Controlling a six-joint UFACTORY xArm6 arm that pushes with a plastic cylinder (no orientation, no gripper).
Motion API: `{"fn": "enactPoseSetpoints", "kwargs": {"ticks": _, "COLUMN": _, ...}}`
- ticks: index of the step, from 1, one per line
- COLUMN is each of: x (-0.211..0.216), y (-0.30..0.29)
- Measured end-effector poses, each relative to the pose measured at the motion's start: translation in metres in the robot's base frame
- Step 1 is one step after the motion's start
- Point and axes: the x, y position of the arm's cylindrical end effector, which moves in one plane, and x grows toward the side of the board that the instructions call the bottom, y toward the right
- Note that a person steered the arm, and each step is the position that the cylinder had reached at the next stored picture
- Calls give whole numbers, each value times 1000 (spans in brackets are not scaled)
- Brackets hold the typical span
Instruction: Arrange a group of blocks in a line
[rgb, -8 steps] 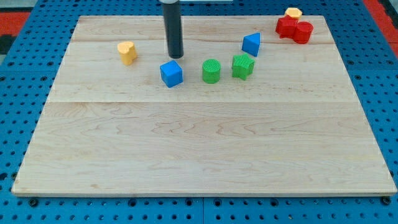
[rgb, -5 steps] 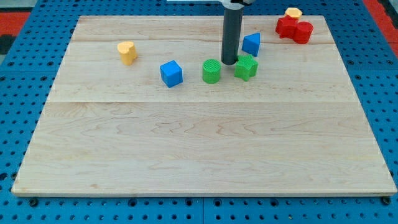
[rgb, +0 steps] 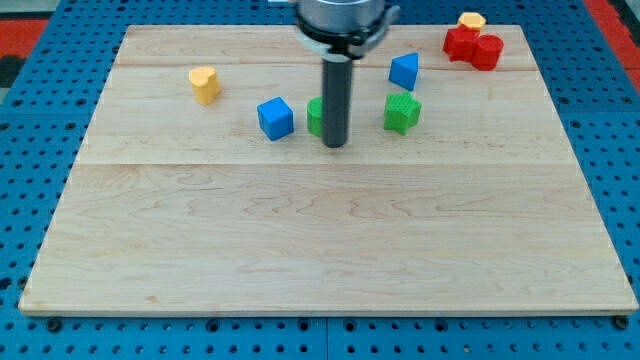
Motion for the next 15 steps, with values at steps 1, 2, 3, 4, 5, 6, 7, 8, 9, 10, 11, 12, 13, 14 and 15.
{"fn": "enactPoseSetpoints", "kwargs": {"ticks": 1, "x": -26, "y": -11}}
{"fn": "enactPoseSetpoints", "kwargs": {"ticks": 2, "x": -27, "y": -46}}
{"fn": "enactPoseSetpoints", "kwargs": {"ticks": 3, "x": -27, "y": -59}}
{"fn": "enactPoseSetpoints", "kwargs": {"ticks": 4, "x": -57, "y": -51}}
{"fn": "enactPoseSetpoints", "kwargs": {"ticks": 5, "x": -90, "y": -47}}
{"fn": "enactPoseSetpoints", "kwargs": {"ticks": 6, "x": -90, "y": -32}}
{"fn": "enactPoseSetpoints", "kwargs": {"ticks": 7, "x": -79, "y": -35}}
{"fn": "enactPoseSetpoints", "kwargs": {"ticks": 8, "x": -67, "y": -33}}
{"fn": "enactPoseSetpoints", "kwargs": {"ticks": 9, "x": -76, "y": -25}}
{"fn": "enactPoseSetpoints", "kwargs": {"ticks": 10, "x": -77, "y": -21}}
{"fn": "enactPoseSetpoints", "kwargs": {"ticks": 11, "x": -77, "y": -21}}
{"fn": "enactPoseSetpoints", "kwargs": {"ticks": 12, "x": -67, "y": -21}}
{"fn": "enactPoseSetpoints", "kwargs": {"ticks": 13, "x": -67, "y": -36}}
{"fn": "enactPoseSetpoints", "kwargs": {"ticks": 14, "x": -94, "y": -76}}
{"fn": "enactPoseSetpoints", "kwargs": {"ticks": 15, "x": -107, "y": -102}}
